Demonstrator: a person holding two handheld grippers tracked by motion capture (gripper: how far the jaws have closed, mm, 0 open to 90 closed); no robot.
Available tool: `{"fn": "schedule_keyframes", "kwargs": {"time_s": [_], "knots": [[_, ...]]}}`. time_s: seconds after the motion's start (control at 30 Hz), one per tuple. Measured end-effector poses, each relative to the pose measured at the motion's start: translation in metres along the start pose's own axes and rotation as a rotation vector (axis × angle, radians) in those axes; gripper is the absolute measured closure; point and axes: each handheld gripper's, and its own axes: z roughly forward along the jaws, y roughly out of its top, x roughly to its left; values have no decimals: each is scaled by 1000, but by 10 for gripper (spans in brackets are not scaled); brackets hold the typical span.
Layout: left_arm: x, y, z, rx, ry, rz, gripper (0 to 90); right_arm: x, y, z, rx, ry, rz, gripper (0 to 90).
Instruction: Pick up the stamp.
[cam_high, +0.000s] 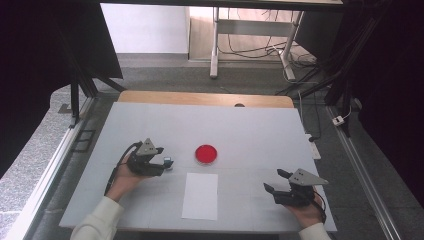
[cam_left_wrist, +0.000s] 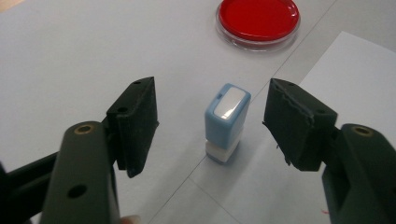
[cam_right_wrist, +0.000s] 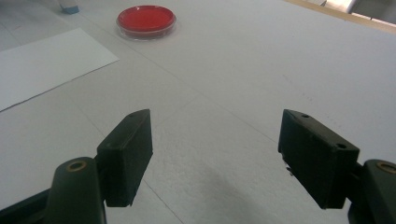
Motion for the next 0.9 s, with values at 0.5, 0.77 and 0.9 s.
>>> {"fn": "schedule_keyframes", "kwargs": {"time_s": [0.5,0.77,0.9], "knots": [[-1,-1,5,22,-17,35,563,0,0,0,-1,3,0,259],[-5,-1,6,7,-27,68,731,0,0,0,1,1,1,259],[-7,-1,6,3,-19,81,749,0,0,0,1,1,0,259]]}}
